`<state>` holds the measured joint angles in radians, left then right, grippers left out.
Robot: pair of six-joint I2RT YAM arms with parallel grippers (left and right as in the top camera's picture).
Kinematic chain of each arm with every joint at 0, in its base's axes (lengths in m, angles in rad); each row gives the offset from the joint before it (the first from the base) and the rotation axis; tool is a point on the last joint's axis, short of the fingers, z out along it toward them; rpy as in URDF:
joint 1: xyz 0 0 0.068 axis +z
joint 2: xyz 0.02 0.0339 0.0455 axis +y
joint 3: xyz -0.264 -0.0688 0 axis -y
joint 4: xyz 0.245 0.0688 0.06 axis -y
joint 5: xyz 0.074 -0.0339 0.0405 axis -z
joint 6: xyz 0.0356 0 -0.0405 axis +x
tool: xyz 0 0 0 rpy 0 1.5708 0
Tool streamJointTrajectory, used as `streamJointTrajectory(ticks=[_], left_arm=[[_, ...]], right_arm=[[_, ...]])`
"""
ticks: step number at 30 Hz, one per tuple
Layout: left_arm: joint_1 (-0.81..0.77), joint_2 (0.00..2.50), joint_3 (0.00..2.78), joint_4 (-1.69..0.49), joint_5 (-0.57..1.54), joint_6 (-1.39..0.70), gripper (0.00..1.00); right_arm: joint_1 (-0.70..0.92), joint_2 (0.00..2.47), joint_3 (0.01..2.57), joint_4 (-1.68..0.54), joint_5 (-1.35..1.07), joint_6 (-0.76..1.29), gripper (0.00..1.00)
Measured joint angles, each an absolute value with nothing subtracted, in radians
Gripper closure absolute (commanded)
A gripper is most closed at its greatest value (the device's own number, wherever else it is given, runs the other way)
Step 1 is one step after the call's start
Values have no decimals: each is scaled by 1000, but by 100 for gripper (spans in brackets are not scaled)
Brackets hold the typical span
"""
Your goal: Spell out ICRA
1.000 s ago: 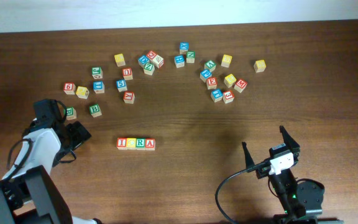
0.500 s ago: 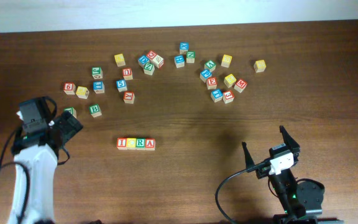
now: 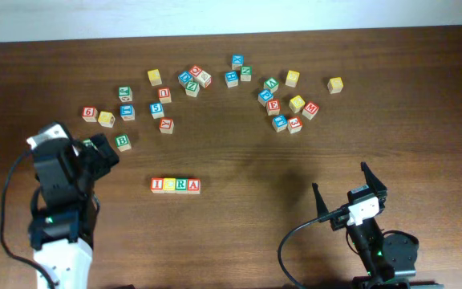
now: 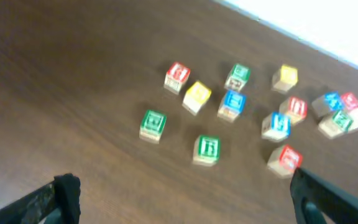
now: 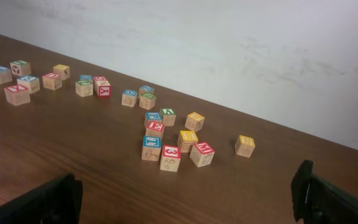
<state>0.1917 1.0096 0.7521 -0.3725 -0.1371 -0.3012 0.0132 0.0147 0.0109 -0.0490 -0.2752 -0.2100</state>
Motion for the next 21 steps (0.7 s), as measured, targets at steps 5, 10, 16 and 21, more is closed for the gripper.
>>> streamJointTrajectory(ticks=[5, 10, 16, 21], left_arm=[[192, 844, 552, -73, -86, -287, 1], [192, 643, 353, 182, -30, -286, 1], [167, 531, 220, 270, 19, -287, 1], [139, 440, 156, 275, 27, -287, 1]], right_arm=[[13, 15, 11, -49, -275, -210, 2], [14, 15, 11, -49, -275, -210, 2], [14, 14, 11, -49, -275, -210, 2], [14, 14, 11, -49, -275, -210, 2]])
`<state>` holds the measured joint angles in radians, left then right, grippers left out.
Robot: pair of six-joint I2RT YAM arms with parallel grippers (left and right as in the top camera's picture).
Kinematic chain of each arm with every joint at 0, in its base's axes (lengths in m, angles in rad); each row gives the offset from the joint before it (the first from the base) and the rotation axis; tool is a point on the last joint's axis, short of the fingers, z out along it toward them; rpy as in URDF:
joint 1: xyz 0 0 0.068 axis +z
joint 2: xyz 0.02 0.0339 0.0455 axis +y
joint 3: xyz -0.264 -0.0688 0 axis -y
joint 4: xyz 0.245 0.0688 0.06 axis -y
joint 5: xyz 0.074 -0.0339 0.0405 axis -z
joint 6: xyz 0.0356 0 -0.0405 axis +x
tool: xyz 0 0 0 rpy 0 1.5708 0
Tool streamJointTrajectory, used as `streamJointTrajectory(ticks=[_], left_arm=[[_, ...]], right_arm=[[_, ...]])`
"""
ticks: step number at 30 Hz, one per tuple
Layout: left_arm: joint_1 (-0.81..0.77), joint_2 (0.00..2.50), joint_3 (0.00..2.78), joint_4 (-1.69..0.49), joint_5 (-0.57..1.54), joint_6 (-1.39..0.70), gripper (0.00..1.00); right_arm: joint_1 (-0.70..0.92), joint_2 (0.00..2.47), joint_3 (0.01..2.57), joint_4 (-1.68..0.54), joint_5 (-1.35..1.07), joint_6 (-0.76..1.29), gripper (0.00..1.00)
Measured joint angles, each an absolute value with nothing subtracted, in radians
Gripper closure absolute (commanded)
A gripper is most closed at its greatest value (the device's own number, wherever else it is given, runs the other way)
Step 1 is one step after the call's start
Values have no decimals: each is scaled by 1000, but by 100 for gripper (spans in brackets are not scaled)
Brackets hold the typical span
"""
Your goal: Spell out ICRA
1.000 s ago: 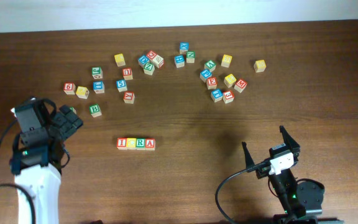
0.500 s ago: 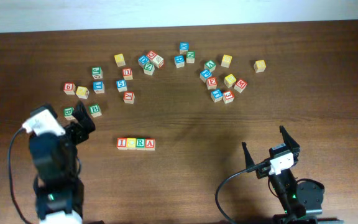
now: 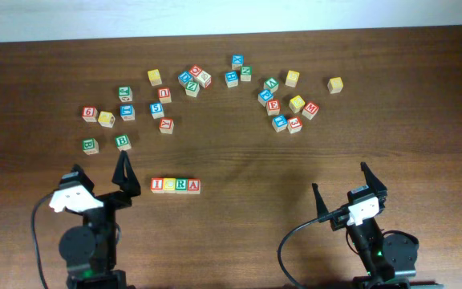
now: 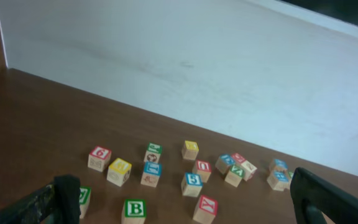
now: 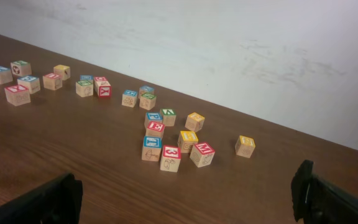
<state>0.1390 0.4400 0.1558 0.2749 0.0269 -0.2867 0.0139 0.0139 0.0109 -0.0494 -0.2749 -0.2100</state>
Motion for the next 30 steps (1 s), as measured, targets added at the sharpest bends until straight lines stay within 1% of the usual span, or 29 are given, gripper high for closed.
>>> streamJointTrajectory(ticks=[7, 13, 16, 26, 30], left_arm=[[133, 333, 68, 290, 27, -287, 1], [88, 261, 26, 293, 9, -287, 1], [70, 226, 19, 245, -17, -287, 1], [51, 41, 14, -16, -87, -287, 1], [51, 15, 13, -62, -90, -286, 1]], right_arm=[[14, 14, 11, -49, -275, -210, 2], [14, 14, 11, -49, -275, -210, 2], [14, 14, 11, -49, -275, -210, 2], [14, 14, 11, -49, -275, -210, 2], [14, 14, 11, -49, -275, -210, 2]])
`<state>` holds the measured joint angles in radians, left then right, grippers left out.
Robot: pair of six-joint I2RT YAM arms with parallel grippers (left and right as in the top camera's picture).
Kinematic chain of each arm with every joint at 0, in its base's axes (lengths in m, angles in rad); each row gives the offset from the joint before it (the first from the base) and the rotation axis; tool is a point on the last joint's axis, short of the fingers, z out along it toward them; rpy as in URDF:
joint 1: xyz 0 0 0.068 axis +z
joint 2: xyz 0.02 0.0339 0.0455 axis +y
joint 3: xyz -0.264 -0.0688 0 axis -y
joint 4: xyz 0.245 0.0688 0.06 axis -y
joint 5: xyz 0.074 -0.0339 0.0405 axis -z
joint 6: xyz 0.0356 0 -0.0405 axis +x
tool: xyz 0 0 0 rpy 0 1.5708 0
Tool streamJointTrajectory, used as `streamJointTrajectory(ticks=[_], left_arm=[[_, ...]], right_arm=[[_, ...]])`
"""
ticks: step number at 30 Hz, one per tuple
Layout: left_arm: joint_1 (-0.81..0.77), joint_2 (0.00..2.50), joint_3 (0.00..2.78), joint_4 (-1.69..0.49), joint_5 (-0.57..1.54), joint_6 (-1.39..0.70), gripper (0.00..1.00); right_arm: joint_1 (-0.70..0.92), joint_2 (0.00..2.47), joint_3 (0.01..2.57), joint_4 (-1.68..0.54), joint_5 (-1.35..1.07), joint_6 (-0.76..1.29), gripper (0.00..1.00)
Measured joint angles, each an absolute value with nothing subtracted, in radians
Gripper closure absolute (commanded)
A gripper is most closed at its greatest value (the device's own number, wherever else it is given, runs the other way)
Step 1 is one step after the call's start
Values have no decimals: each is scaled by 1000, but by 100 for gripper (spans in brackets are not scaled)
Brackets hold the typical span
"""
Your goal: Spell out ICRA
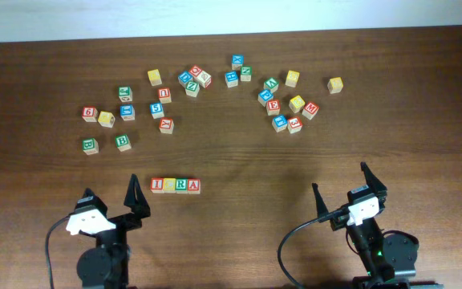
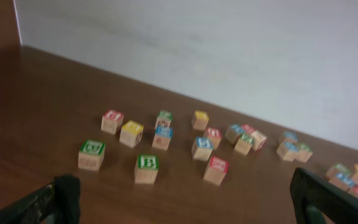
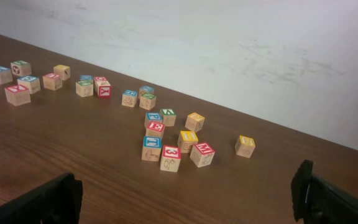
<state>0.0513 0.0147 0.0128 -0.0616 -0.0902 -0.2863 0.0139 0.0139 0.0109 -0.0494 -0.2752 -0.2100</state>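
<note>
A row of letter blocks [image 1: 175, 185] reading I, C, R, A lies on the table's front middle in the overhead view. My left gripper [image 1: 111, 197] stands open at the front left, just left of the row, with nothing between its fingers [image 2: 67, 198]. At the front right my right gripper [image 1: 340, 182] is open and empty, far from the row. Neither wrist view shows the row.
Loose letter blocks lie scattered across the back of the table: a left cluster [image 1: 123, 112] with a green B block [image 2: 146, 168], a middle group [image 1: 192, 79] and a right cluster [image 1: 283, 104] [image 3: 169, 143]. A white wall [image 3: 229, 43] lies beyond the far edge.
My left arm has drawn back toward the front edge, and its open gripper now sits lower and slightly right. The blocks and the right arm have not moved.
The four-block row lay in place throughout. My left gripper was first open high at the left, near the green blocks of the left cluster. Then it stood open beside the row's left end, and now it sits nearer the front edge. The right arm stayed still.
</note>
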Motion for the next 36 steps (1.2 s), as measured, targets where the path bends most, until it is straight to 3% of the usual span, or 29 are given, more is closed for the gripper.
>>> streamJointTrajectory(ticks=[12, 36], left_arm=[[51, 19, 13, -80, -20, -131, 1], [51, 31, 13, -80, -14, -119, 1]], right_arm=[[14, 14, 11, -49, -275, -210, 2], [14, 14, 11, -49, -275, -210, 2]])
